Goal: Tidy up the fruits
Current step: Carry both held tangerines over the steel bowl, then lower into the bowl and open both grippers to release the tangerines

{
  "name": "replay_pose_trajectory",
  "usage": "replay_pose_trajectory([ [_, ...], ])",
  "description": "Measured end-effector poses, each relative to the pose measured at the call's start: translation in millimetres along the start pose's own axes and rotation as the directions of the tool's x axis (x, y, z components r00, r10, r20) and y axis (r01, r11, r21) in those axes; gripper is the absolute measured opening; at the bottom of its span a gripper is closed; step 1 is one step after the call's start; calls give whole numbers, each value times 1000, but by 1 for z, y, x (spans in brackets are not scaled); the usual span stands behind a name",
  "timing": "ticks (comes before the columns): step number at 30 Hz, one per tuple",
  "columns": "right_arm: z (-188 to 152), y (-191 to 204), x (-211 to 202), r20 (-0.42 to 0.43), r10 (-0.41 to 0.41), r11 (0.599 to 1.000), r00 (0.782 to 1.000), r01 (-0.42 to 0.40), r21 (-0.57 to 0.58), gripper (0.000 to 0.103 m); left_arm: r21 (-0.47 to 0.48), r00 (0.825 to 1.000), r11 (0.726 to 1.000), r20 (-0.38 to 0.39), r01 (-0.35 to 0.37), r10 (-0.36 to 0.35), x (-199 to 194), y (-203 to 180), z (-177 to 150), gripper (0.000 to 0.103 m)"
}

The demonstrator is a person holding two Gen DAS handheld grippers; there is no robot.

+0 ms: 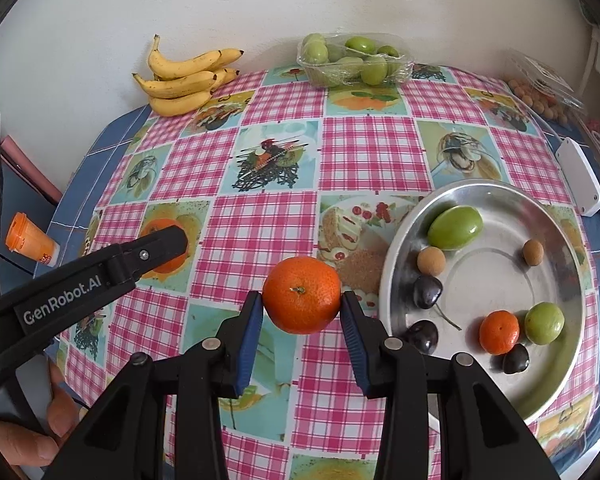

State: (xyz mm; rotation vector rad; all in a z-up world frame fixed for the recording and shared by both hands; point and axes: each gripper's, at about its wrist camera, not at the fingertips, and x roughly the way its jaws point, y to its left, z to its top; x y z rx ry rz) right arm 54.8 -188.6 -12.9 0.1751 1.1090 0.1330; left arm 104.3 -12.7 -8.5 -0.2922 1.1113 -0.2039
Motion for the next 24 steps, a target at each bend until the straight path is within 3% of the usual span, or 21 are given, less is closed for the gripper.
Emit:
replay_pose_trajectory([
  [6, 2, -29, 2, -14, -2, 997, 1000, 3, 81, 41, 28, 1000, 1000, -17, -7, 7, 6, -13, -5, 40],
  [17, 2, -80, -8, -13, -71, 976, 997, 72, 207, 41, 116, 998, 993, -56, 38, -32, 18, -52, -19, 40],
  [24, -3, -113, -12, -12, -69, 953, 998, 69, 297, 41, 189, 996, 980, -73, 62, -49, 24, -82, -31, 40],
])
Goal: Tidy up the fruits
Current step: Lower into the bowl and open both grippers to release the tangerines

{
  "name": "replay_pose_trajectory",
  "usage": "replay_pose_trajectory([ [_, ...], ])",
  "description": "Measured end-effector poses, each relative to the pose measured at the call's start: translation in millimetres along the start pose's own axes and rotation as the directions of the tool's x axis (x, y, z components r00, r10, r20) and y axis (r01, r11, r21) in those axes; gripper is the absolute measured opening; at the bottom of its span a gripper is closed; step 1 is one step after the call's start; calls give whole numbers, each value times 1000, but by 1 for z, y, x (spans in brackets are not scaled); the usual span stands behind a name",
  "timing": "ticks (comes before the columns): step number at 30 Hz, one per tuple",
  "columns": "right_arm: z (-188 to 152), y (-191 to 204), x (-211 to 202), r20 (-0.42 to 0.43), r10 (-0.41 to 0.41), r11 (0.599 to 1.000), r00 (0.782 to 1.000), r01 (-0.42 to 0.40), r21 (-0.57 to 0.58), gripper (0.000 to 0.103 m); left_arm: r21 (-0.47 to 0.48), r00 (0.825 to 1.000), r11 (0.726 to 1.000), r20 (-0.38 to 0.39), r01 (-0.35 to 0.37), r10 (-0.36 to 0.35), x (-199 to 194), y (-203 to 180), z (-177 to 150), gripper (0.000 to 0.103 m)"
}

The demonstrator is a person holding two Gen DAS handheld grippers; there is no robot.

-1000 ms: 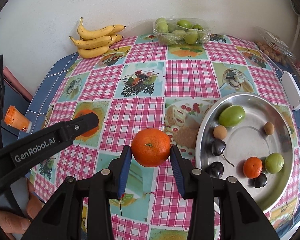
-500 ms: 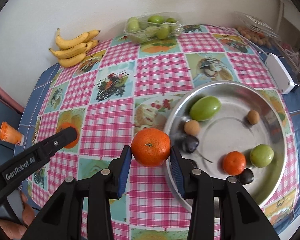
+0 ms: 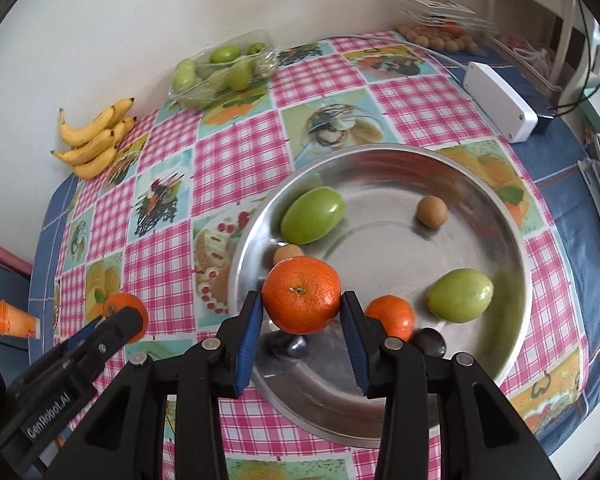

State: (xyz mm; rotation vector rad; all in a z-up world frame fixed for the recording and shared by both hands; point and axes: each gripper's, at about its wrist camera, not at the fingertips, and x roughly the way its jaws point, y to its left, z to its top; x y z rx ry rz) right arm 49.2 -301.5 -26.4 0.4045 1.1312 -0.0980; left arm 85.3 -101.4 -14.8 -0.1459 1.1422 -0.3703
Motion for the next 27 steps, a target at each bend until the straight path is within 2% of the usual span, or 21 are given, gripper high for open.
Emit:
replay_pose_trajectory([
  [13, 7, -65, -8, 24, -3, 987, 1000, 0, 161, 41, 168, 998, 984, -38, 50, -44, 23, -69, -15, 40],
  [18, 11, -69, -10, 45, 1, 987, 999, -8, 158, 42, 224, 998, 973, -40, 47, -39, 35, -89, -17, 40],
  [27, 9, -71, -2, 12, -4, 987, 1000, 2, 160, 42, 262, 998, 964, -55, 39, -26, 54, -104, -21, 40],
])
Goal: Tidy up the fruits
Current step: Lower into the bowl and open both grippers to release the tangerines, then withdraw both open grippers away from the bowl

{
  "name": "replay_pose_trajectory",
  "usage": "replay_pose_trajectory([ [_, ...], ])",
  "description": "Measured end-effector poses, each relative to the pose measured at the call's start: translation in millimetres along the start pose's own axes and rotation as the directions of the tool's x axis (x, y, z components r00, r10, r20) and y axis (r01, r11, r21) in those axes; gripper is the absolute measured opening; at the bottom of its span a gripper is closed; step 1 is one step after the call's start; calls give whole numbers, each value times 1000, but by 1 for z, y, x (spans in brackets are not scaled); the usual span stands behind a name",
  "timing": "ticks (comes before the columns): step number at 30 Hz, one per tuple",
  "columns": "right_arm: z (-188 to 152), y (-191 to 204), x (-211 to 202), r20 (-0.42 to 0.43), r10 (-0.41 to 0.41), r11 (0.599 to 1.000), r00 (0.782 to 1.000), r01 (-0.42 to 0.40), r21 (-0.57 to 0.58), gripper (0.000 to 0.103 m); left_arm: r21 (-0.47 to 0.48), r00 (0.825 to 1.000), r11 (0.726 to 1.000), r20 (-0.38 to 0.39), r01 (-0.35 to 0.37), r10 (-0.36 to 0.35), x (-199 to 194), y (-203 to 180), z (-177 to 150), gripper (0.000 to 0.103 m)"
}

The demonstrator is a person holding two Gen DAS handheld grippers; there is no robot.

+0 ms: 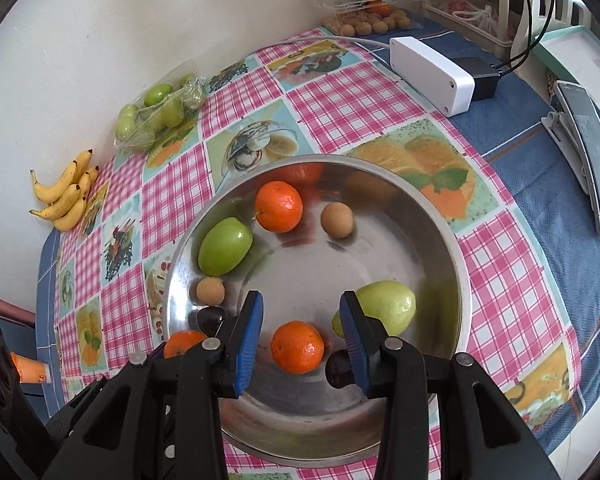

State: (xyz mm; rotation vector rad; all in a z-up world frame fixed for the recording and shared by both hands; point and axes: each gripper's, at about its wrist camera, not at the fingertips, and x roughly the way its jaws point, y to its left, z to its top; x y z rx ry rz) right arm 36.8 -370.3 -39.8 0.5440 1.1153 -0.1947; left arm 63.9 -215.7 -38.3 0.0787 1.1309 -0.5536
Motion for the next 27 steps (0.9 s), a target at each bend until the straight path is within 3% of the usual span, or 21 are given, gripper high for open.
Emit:
replay_pose_trajectory([
  [9, -1, 0, 1, -5, -7, 1000, 1000, 7, 1, 42, 26, 1000, 1000, -14, -10, 10, 13, -6, 0, 42],
  [10, -1, -1, 1, -6, -7, 1000, 1000, 7, 2, 42, 28, 1000, 1000, -10, -10, 10, 12, -6, 1, 43],
  [12, -1, -1, 1, -5, -7, 1000, 1000, 7, 3, 42, 27, 1000, 1000, -5, -3, 3, 11, -6, 1, 54],
  [16, -1, -1, 1, -5, -7, 1000, 1000, 7, 1, 42, 13, 1000, 1000, -7, -4, 4, 7, -3, 2, 54],
  [22, -1, 0, 1, -6, -7, 1000, 1000, 7, 2, 42, -98, 998, 994, -7, -57, 57, -5, 23, 5, 57],
  [27, -2, 3, 1, -9, -9, 1000, 1000, 9, -11, 41, -255, 991, 957, -31, -135, 131, -12, 64, 2, 58],
])
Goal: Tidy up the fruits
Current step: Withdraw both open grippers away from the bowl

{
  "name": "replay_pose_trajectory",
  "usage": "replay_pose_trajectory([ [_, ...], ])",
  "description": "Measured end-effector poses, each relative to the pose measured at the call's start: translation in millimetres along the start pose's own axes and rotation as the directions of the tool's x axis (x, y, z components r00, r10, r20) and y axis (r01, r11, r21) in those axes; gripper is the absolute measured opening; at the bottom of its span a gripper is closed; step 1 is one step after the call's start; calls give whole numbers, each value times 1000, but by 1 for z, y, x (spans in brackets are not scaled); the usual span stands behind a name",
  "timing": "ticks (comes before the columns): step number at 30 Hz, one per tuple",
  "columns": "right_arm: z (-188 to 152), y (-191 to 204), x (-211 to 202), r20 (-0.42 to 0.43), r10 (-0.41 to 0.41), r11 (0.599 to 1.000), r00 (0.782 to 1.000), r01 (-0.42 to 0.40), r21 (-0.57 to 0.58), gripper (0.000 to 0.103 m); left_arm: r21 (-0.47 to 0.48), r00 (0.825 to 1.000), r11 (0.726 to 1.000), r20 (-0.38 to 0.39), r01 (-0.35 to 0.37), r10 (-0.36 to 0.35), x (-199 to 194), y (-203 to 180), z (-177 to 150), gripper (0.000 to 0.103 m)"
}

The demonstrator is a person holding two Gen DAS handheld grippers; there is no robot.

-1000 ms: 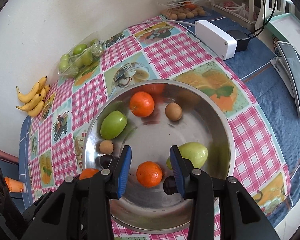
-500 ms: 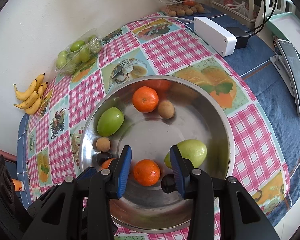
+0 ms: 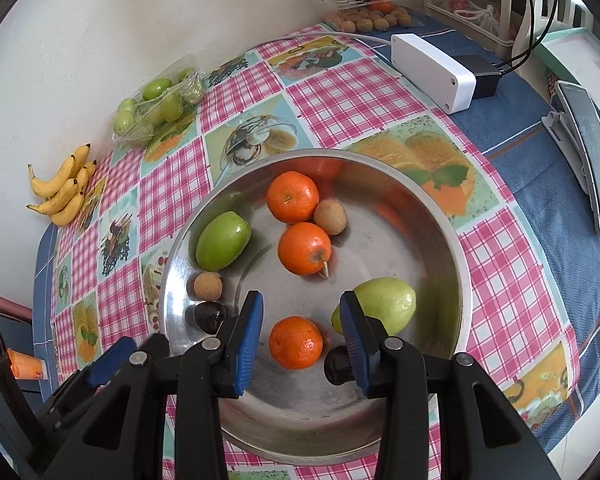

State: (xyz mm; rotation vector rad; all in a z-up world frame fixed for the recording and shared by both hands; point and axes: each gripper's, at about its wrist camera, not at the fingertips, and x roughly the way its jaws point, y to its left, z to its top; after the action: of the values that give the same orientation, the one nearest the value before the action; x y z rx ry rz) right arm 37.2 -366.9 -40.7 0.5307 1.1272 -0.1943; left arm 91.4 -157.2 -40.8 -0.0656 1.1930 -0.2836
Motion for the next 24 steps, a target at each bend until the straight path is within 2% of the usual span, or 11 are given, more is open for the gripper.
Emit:
replay_pose_trajectory([
  [3, 0, 3, 0, 0, -1, 1000, 1000, 1, -15, 41, -86, 1000, 996, -3, -15, 15, -1, 23, 3, 60],
  [7, -1, 7, 1, 0, -2, 999, 1000, 2, -38, 41, -136, 1000, 990, -9, -24, 23, -2, 40, 4, 64],
  [11, -1, 12, 2, 0, -1, 998, 1000, 1, -55, 43, -160, 999, 986, -27, -48, 44, 0, 47, 4, 77],
  [12, -1, 12, 2, 1, -2, 998, 1000, 2, -60, 45, -160, 998, 985, -30, -58, 54, 0, 48, 4, 81],
  [13, -1, 12, 3, 1, -2, 998, 1000, 2, -64, 52, -160, 997, 985, -32, -68, 63, 0, 48, 4, 83],
  [15, -1, 14, 3, 4, -4, 997, 1000, 5, -73, 65, -157, 996, 984, -33, -88, 84, 1, 50, 3, 96],
  [17, -2, 15, 3, 9, -8, 996, 1000, 9, -86, 69, -156, 994, 982, -26, -108, 105, 0, 52, 2, 103],
  [18, -2, 17, 3, 12, -9, 996, 1000, 10, -91, 70, -156, 994, 981, -23, -113, 111, 0, 53, 2, 103],
  [20, -2, 18, 4, 15, -13, 995, 1000, 14, -100, 82, -153, 992, 980, -20, -125, 123, -1, 54, 2, 103],
  [24, -3, 20, 5, 17, -16, 993, 1000, 18, -115, 83, -161, 991, 978, -13, -136, 136, -1, 57, 2, 103],
])
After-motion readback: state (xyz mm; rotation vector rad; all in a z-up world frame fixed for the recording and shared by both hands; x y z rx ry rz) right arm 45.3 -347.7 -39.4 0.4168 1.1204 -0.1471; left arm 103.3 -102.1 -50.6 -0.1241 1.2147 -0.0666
